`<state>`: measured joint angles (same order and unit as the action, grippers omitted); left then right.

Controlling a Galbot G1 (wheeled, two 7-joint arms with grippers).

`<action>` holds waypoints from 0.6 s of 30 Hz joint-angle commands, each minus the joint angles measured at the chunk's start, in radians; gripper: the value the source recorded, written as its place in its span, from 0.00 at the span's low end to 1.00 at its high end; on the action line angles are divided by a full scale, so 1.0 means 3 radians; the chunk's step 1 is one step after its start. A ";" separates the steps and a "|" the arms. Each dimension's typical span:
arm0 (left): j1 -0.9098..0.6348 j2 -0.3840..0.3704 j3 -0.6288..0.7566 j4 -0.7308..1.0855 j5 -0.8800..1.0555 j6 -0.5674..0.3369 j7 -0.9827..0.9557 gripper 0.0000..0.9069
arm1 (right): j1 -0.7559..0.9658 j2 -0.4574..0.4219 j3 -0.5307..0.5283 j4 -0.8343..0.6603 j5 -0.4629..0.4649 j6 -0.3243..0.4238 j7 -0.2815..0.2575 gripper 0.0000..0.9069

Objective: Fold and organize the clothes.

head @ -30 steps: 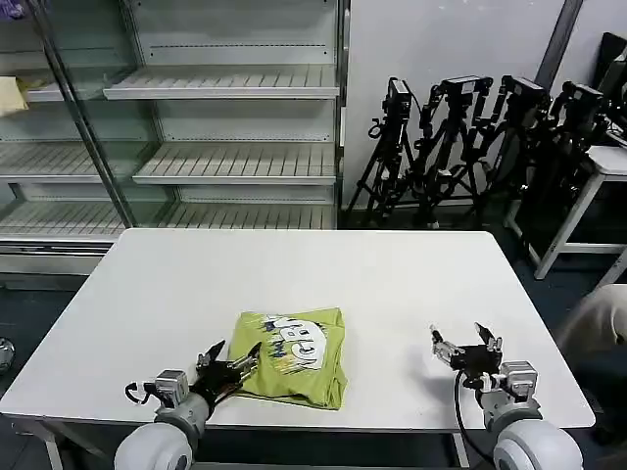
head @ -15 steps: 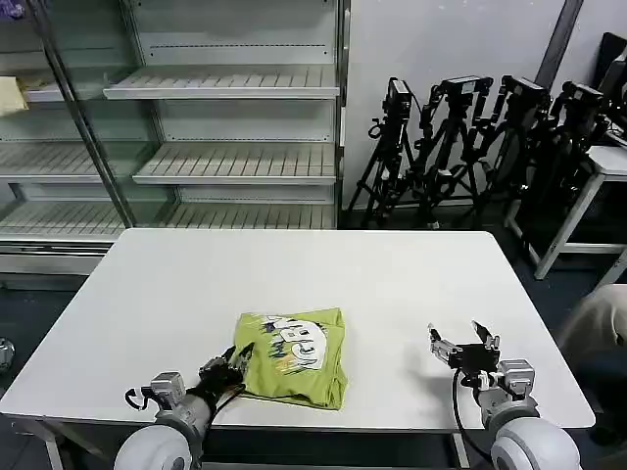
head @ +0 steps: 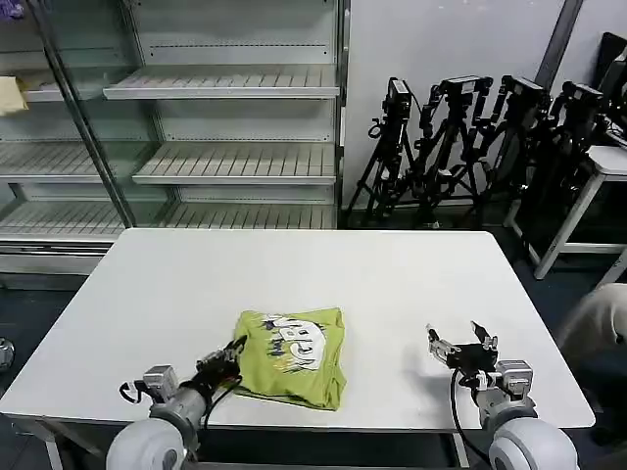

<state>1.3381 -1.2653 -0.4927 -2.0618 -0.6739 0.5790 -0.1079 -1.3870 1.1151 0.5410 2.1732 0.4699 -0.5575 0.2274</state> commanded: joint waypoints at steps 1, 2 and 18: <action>0.0004 0.0734 -0.1083 -0.0005 -0.0177 0.0000 0.0190 0.01 | 0.0003 -0.0009 0.0009 -0.0003 0.0005 0.0003 -0.0007 1.00; 0.0027 0.0793 -0.1189 0.0003 -0.0194 0.0001 0.0212 0.01 | 0.0004 -0.0008 0.0006 -0.0006 0.0005 0.0004 -0.0007 1.00; 0.0192 0.1086 -0.1852 -0.0220 0.0148 -0.0108 0.0440 0.01 | 0.0095 0.0016 -0.0107 -0.0071 -0.0007 0.0009 -0.0003 1.00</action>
<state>1.3732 -0.9676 -0.9841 -2.0039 -0.7032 0.5765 -0.0124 -1.3622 1.1183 0.5146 2.1543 0.4690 -0.5551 0.2257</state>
